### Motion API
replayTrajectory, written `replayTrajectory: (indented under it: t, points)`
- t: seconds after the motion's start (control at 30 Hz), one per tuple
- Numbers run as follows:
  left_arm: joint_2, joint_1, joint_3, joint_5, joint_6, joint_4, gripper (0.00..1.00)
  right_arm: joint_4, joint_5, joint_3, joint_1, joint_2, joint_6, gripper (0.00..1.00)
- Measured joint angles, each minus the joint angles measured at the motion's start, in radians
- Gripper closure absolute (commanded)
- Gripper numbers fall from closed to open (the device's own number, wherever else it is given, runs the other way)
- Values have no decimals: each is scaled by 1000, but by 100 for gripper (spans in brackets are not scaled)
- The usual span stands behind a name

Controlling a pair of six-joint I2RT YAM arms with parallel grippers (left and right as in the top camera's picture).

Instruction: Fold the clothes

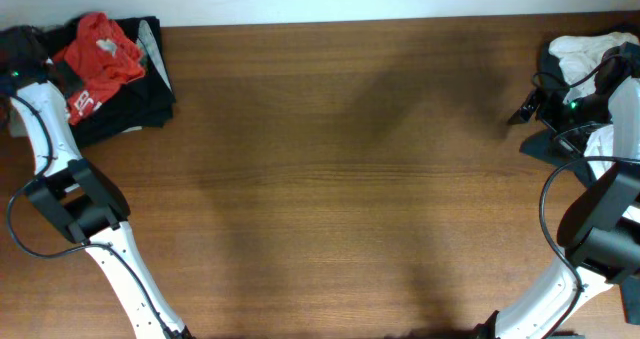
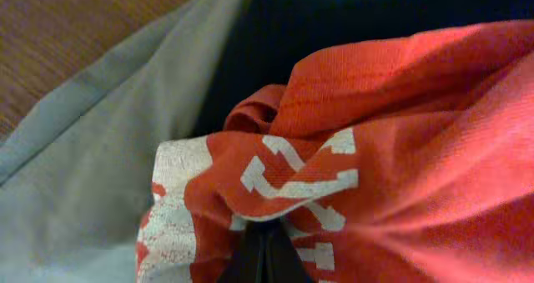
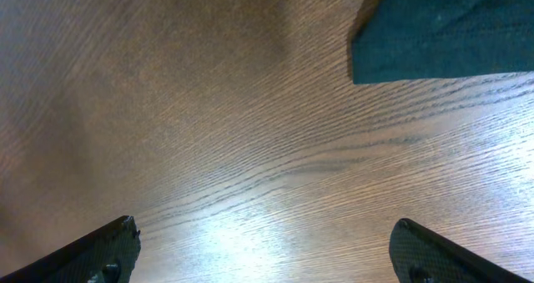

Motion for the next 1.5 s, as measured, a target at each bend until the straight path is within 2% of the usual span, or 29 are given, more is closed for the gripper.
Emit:
replayTrajectory:
  t: [0.07, 0.17, 0.27, 0.3, 0.37, 0.4, 0.43, 0.57, 0.9, 1.0, 1.1, 1.4, 1.5]
  points:
    - [-2, 9, 2, -5, 0, 10, 94, 0, 0, 0, 0, 0, 0, 1]
    - [-15, 33, 0, 14, -8, -2, 82, 0, 0, 0, 0, 0, 0, 1]
    - [-104, 40, -2, 103, -15, -43, 81, 0, 0, 0, 0, 0, 0, 1]
    - [-165, 39, -2, 148, -15, -67, 70, 0, 0, 0, 0, 0, 0, 1]
    - [-311, 27, -2, 222, -17, -123, 42, 2, 0, 0, 0, 0, 0, 1]
    - [-373, 21, -1, 256, -18, -147, 18, 2, 0, 0, 0, 0, 0, 1]
    - [-438, 13, 1, 296, -18, -189, 1, 1, 0, 0, 0, 0, 0, 1]
    - [-558, 7, 11, 421, -19, -307, 1, 0, 0, 0, 0, 0, 0, 1]
    - [-555, 8, 10, 454, -19, -480, 1, 3, 0, 0, 18, -11, 0, 1]
    - [-555, 8, 10, 454, -19, -480, 1, 5, 0, 0, 89, -109, 0, 1]
    - [-555, 8, 10, 454, -19, -481, 1, 5, -3, 2, 220, -315, 0, 1]
    - [-555, 8, 10, 454, -19, -482, 1, 3, -3, 3, 461, -565, 0, 1]
    - [-555, 8, 10, 454, -19, -481, 1, 9, 72, -40, 508, -686, 0, 1]
